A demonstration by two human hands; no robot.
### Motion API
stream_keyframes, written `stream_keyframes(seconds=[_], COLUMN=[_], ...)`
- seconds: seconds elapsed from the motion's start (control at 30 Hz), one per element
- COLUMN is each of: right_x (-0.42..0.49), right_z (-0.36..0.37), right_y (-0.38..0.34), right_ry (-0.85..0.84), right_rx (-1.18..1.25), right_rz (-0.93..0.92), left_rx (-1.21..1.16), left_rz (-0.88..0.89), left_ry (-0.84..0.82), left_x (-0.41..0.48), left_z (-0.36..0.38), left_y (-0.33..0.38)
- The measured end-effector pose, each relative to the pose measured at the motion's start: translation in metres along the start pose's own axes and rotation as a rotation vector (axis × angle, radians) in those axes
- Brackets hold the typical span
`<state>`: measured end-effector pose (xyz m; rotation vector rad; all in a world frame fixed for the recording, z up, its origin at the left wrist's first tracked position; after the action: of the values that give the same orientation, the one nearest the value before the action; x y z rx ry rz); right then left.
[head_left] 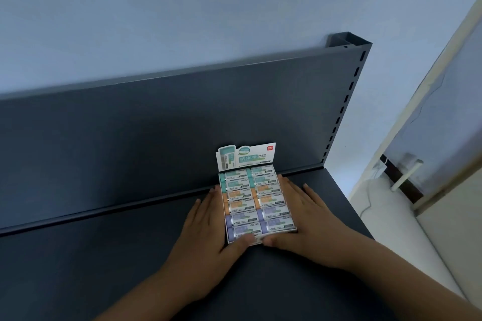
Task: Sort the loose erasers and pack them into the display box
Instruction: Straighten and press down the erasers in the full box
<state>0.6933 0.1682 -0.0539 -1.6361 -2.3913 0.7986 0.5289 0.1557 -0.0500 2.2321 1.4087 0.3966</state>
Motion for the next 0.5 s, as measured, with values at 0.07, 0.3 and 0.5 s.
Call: stream_keyframes(seconds=[0.07,0.3,0.5], right_x=[-0.005,-0.007,-0.004], right_z=[-0.004,-0.017,-0.014], right_y=[-0.011,-0.025,-0.026], right_ry=[0.042,0.28,0.33], right_rx=[0.279,1.149,1.149], right_rz=[-0.007,-0.039,-0.011], left_rx=[-0.273,-1.155,-1.211], left_rz=[-0.006,-0.085,-0.14], left_ry=[0.088,0.141,0.195], left_x=[0.001,0.011,0.012], left_z=[-0.008,0.002,0.001], left_y=[0.002,0.023,0.02])
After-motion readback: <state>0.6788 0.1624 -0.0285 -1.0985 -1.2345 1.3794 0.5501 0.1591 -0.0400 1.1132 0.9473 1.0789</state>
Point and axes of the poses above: each hand's wrist, its own x-axis towards the middle knuckle, its own z-axis out of the palm, y = z × x, the point moved 10 cm from there along x, towards the middle knuckle, and after that the axes turned 5 degrees about -y, right-handed, at the moved point
